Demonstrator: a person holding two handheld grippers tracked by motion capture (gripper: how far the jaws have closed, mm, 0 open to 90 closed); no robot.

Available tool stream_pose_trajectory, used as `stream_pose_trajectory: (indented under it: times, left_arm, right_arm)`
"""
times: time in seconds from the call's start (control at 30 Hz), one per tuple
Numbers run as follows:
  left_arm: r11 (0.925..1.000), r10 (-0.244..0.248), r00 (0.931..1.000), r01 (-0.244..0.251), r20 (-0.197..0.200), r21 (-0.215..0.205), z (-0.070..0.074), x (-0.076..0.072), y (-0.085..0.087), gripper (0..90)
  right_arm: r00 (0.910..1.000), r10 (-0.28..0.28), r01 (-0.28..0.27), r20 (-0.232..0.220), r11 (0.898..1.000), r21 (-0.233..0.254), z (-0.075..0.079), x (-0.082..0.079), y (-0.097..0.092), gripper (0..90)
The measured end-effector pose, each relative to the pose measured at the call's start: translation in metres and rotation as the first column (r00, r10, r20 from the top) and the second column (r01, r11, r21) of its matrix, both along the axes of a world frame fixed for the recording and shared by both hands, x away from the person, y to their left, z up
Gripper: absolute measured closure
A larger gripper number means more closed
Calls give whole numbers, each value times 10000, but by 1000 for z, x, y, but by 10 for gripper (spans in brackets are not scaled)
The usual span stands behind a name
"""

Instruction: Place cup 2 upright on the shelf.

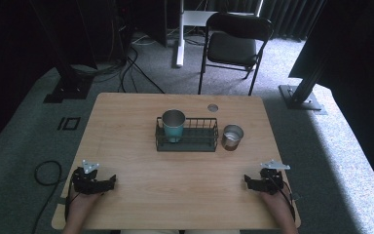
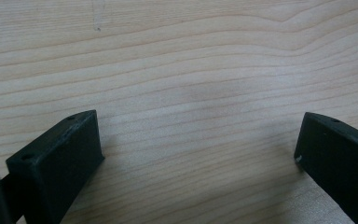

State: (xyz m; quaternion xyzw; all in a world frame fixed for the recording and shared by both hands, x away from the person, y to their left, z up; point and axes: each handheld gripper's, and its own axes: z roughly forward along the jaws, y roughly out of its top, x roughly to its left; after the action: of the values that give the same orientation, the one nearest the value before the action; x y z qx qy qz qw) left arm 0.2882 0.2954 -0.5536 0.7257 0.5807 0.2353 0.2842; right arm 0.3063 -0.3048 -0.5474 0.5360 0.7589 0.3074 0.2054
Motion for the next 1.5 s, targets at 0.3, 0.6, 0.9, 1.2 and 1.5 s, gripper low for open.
stream_pose_trajectory:
  times: [0.3, 0.6, 0.9, 1.2, 1.5]
  left_arm:
    - [10000, 15, 10000, -15, 3, -1, 0, 0, 0, 12]
    - [10000, -10, 10000, 10, -17, 5, 0, 1, 0, 11]
    - [10000, -11, 10000, 11, -17, 4, 0, 1, 0, 12]
    - [10000, -9, 10000, 9, -19, 4, 0, 1, 0, 11]
    - [10000, 22, 10000, -22, -10, -7, 0, 1, 0, 11]
  right_arm:
    - [9997, -78, 72, 238, 9997, 235, 7, 9, 4, 121]
    - [9986, -273, 245, 464, 9979, 606, 13, 17, 6, 121]
    - [9977, -220, 170, 634, 9968, 778, 15, 28, 13, 121]
    - [9968, -88, 23, 789, 9966, 822, 16, 39, 21, 121]
    - [9953, -83, -10, 967, 9954, 953, 18, 53, 28, 121]
